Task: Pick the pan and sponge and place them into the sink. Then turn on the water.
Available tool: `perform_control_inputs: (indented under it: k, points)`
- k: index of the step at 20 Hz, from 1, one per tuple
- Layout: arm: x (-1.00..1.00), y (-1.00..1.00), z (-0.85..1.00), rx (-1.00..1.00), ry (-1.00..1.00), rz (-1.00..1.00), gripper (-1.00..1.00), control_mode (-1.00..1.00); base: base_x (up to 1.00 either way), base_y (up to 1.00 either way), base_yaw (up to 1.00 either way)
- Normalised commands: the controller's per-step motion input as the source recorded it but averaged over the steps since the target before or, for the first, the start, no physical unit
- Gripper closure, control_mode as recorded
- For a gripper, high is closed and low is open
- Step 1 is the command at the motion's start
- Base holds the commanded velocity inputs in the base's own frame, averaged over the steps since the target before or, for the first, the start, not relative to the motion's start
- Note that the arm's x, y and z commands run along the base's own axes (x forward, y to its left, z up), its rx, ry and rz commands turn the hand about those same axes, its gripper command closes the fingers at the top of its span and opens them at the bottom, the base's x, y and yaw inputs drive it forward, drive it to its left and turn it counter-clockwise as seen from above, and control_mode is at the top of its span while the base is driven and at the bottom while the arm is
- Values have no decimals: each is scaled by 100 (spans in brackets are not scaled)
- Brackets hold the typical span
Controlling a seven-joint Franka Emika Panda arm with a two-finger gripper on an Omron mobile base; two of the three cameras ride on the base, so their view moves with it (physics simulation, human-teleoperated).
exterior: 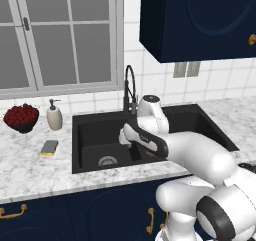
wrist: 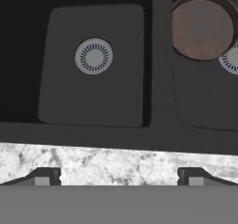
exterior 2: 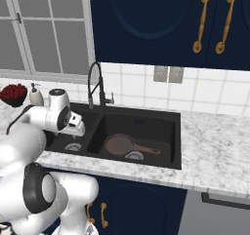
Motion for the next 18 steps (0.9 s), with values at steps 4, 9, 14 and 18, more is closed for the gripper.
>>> perform_control_inputs:
  k: [4,9,14,18]
  points:
    - [7,78,16,0,9,0,-100,-100,0,0,0]
    - [8,75,19,0,3,-6,-100,-100,0,0,0]
    - [15,62,3,-2,0,-12,-100,-100,0,0,0]
    - [22,58,0,-1,1,-12,-100,-100,0,0,0]
